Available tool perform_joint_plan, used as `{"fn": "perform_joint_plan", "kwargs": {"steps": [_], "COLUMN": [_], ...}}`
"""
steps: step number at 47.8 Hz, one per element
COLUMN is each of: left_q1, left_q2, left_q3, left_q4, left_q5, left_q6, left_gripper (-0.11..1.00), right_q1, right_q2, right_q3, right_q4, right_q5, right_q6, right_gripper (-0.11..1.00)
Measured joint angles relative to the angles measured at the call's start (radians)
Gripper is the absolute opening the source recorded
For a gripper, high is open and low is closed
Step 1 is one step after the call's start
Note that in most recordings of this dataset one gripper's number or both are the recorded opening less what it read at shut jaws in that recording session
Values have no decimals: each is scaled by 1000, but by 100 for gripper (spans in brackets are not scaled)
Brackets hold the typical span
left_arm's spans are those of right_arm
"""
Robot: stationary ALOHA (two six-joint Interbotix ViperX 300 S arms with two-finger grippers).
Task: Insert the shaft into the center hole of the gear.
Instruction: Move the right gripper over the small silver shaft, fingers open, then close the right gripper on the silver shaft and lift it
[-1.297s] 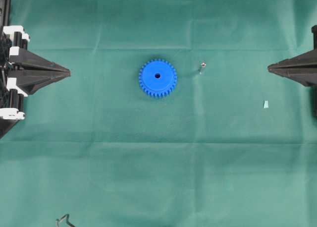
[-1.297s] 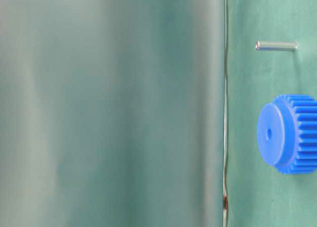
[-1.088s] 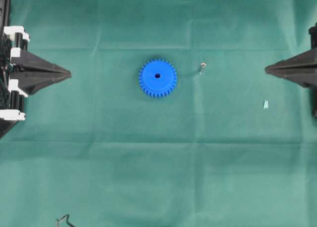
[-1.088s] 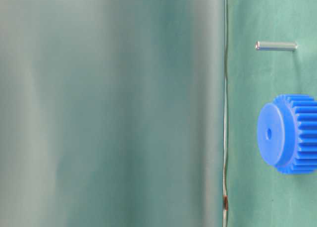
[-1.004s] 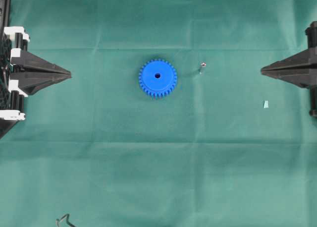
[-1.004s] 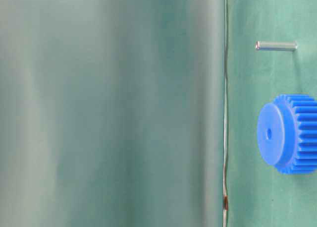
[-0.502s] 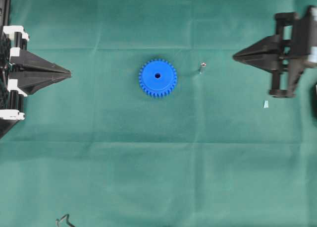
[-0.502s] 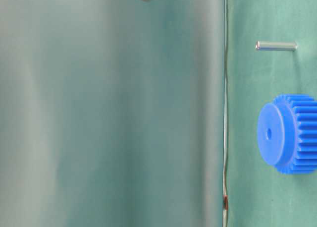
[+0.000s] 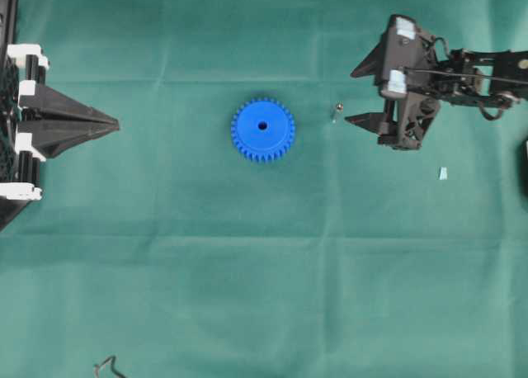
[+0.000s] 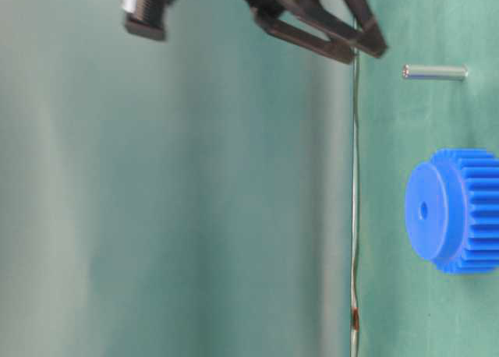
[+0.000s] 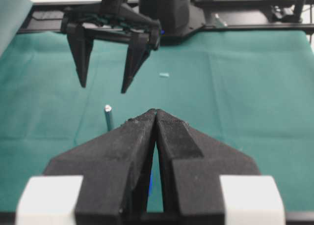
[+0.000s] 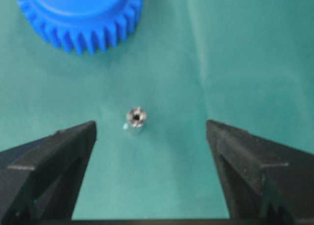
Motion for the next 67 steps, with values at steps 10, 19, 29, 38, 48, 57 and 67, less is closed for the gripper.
{"fn": "perform_joint_plan", "kwargs": {"steps": [10,19,29,38,48,57,67], "left_q1": [0,0,0,0,0,0,0], "left_q2": [0,0,0,-2,0,0,-2], "left_q3": [0,0,0,0,0,0,0], "left_q4": [2,2,2,2,2,2,2], "left_q5": [35,44,44,48,51,51,52], "left_q6": [0,0,0,0,0,0,0], "left_gripper": [0,0,0,0,0,0,0], "right_q1": [0,0,0,6,18,38,41], "right_q2": [35,49,67,89,107,118,118], "right_q3": [-2,-3,-11,-32,-40,-40,-40], "right_q4": [2,0,0,0,0,0,0], "right_q5": [-28,-41,-43,-43,-41,-38,-29], "right_q6": [0,0,0,0,-3,-5,-5], "right_gripper": [94,93,93,92,68,21,17]}}
